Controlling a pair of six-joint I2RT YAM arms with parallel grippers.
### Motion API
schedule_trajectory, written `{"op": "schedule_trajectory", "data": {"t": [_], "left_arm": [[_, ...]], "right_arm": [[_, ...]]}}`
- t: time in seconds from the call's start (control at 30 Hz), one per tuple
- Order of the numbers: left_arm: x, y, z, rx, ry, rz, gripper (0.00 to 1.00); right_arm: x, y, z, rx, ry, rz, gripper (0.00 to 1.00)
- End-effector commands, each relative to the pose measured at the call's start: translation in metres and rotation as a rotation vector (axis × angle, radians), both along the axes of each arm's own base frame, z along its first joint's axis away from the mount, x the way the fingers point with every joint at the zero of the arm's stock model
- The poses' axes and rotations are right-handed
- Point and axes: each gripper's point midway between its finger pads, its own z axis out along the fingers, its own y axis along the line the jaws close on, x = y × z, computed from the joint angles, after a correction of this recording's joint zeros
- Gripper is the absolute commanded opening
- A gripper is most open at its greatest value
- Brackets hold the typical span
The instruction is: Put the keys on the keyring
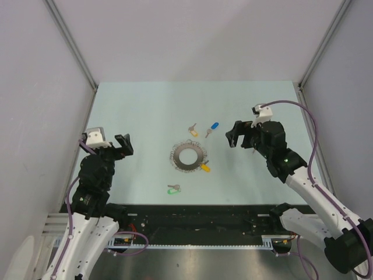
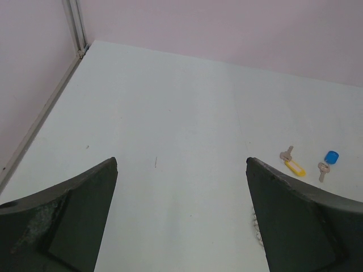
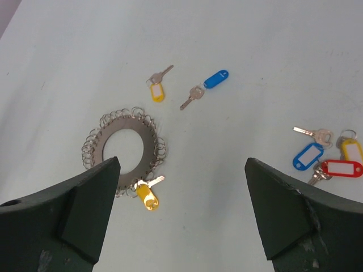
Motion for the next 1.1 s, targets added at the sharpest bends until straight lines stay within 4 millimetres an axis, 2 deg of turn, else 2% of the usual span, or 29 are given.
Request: {"op": "schedule_trajectory", "data": {"t": [0.0,0.13,0.2,0.23,0.33,0.4,0.47,0.6,0.77,0.87,1.07], "left_arm": [[-0.004,0.001,-0.003,-0.022,0.008,-0.001,1.00],[-0.011,0.002,-0.011,-0.014,0.027,-0.006,1.00],[-0.013,0.002,-0.016,-0.014,0.033,-0.009,1.00],[-0.013,0.001,-0.018,-0.012,0.033,-0.012,1.00],[-0.012,0.000,-0.014,-0.008,0.022,-0.016,1.00],[-0.011,-0.004,-0.014,-0.002,0.021,-0.033,1.00],[-0.010,-0.007,-0.017,0.011,0.034,-0.043,1.00],[-0.009,-0.017,-0.021,0.028,0.047,-0.082,1.00],[-0.007,-0.024,-0.020,0.043,0.044,-0.107,1.00],[-0.008,-0.026,-0.020,0.047,0.041,-0.115,1.00],[-0.006,-0.025,-0.021,0.058,0.043,-0.110,1.00]], "right_arm": [[-0.007,0.015,-0.009,-0.032,0.019,0.037,0.97],[-0.028,0.051,-0.030,-0.075,0.075,0.142,0.93],[-0.037,0.063,-0.045,-0.111,0.113,0.167,0.92],[-0.049,0.077,-0.050,-0.125,0.123,0.213,0.90],[-0.070,0.100,-0.067,-0.137,0.179,0.275,0.84],[-0.078,0.108,-0.085,-0.153,0.241,0.280,0.82],[-0.086,0.114,-0.095,-0.169,0.263,0.275,0.77],[-0.082,0.124,-0.116,-0.159,0.316,0.224,0.72],[-0.071,0.139,-0.126,-0.127,0.320,0.205,0.57],[-0.058,0.132,-0.142,-0.141,0.344,0.136,0.54],[-0.023,0.118,-0.154,-0.100,0.365,0.070,0.46]]}}
